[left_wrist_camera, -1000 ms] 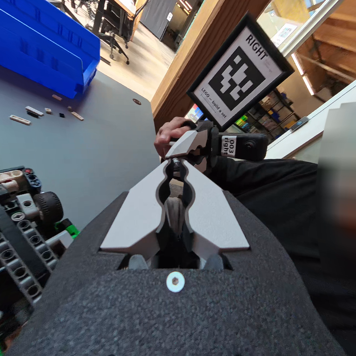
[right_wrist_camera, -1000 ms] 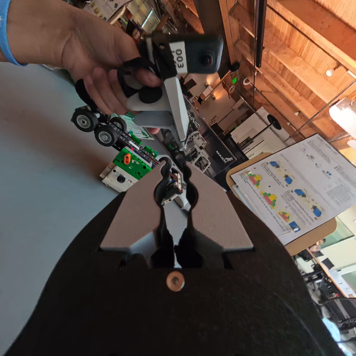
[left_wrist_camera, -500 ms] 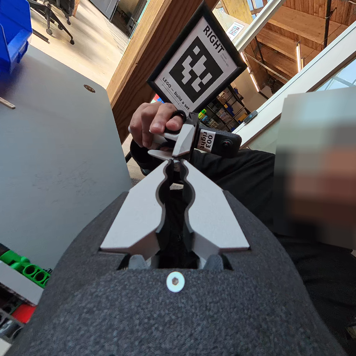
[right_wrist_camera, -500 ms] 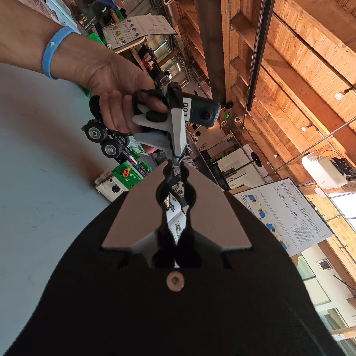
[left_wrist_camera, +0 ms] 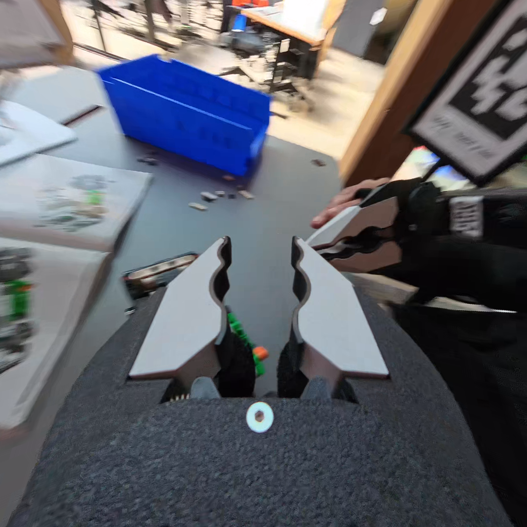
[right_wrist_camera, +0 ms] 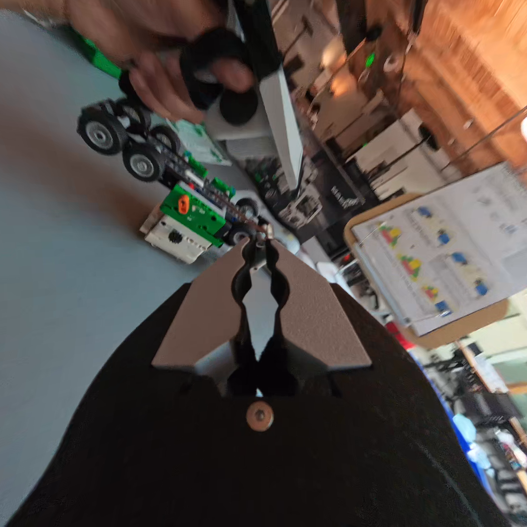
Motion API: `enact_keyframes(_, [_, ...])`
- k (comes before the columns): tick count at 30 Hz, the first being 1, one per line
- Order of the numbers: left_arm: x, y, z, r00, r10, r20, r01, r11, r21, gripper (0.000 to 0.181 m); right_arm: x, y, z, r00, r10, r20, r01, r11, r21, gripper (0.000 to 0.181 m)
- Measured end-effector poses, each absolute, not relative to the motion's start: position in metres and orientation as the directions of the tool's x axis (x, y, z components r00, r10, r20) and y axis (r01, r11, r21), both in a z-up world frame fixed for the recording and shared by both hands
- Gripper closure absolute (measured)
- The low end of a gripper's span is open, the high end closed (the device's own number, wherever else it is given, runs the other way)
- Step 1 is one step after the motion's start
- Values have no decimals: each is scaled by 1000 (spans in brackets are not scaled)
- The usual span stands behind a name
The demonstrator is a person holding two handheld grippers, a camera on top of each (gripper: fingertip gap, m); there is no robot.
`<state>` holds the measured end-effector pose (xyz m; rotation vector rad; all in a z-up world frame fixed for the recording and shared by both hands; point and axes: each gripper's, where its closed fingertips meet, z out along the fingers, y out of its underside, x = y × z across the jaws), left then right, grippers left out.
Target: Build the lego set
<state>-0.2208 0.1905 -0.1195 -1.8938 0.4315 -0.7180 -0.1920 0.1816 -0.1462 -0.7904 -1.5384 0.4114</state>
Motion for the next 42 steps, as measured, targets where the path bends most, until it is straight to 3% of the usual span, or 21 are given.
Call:
enact_keyframes(2, [-263, 205, -131, 909, -417, 1, -155, -339, -928, 126, -204, 195, -168, 23, 789, 615, 300, 581, -757, 176])
enact_keyframes(5, [-306, 211, -148, 943, -231, -241, -314, -370, -874, 131, -221, 203, -189, 23, 880, 474, 379, 431, -819, 176])
enact_keyframes(9, [-300, 213, -157, 945, -327, 30, -127, -445, -886, 141, -238, 206, -197, 29, 877, 479, 402, 429, -809, 176])
enact_keyframes(12, [-320, 217, -153, 934, -275, 229, 78, -468, -881, 141, -247, 208, -203, 43, 856, 515, 414, 453, -789, 176])
enact_keyframes(14, [-325, 214, -161, 917, -279, 286, 119, -494, -862, 145, -250, 213, -205, 70, 828, 556, 424, 479, -768, 176])
enact_keyframes(21, [-321, 211, -180, 907, -327, 265, 57, -528, -847, 161, -253, 210, -204, 74, 818, 570, 411, 496, -765, 176])
enact_keyframes(25, [-309, 213, -184, 867, -370, 333, 87, -545, -834, 158, -253, 210, -198, 87, 821, 564, 404, 488, -773, 176])
enact_keyframes(42, [-303, 215, -187, 862, -403, 308, 63, -516, -854, 152, -253, 208, -202, 73, 829, 555, 418, 479, -772, 176])
